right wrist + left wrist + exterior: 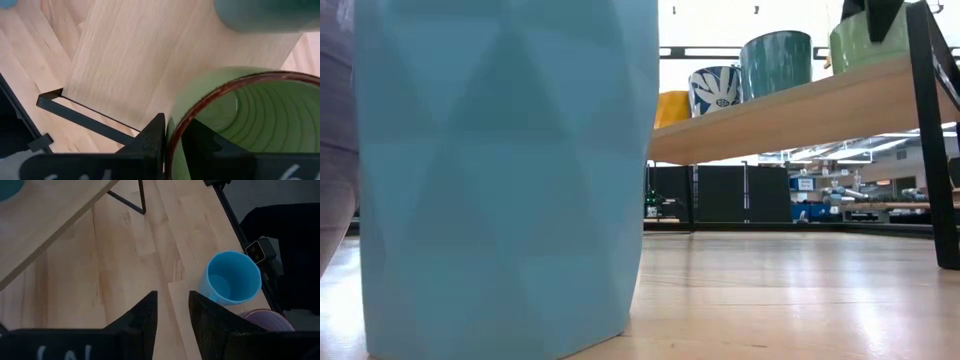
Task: Place coffee mugs
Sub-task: Put the green mug on the shelf, then put the dark blue patterned mug on the shelf
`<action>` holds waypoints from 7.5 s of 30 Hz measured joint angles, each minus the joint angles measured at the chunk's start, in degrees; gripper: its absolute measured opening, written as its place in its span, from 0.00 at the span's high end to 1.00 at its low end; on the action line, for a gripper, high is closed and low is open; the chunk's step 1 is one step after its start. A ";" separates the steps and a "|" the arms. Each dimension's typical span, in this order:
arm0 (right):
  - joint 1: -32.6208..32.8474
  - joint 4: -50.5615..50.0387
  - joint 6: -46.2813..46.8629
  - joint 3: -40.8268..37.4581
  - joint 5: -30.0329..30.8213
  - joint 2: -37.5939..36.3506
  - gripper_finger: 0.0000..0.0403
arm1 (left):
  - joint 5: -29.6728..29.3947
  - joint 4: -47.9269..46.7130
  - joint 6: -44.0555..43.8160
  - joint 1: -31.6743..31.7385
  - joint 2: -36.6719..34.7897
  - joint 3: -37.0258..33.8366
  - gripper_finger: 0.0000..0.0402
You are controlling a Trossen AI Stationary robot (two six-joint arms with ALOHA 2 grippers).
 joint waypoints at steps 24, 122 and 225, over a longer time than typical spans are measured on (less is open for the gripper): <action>0.00 -1.30 2.60 1.16 -1.64 -0.28 0.57 | 0.00 0.15 -0.31 0.00 0.00 0.00 0.71; 21.55 30.31 -33.92 7.74 25.30 1.86 0.56 | 0.41 -38.46 -110.47 -19.87 8.99 -6.12 0.71; 13.80 22.96 -7.69 10.86 34.92 1.33 0.56 | 3.76 -25.19 66.18 33.17 14.18 21.88 0.89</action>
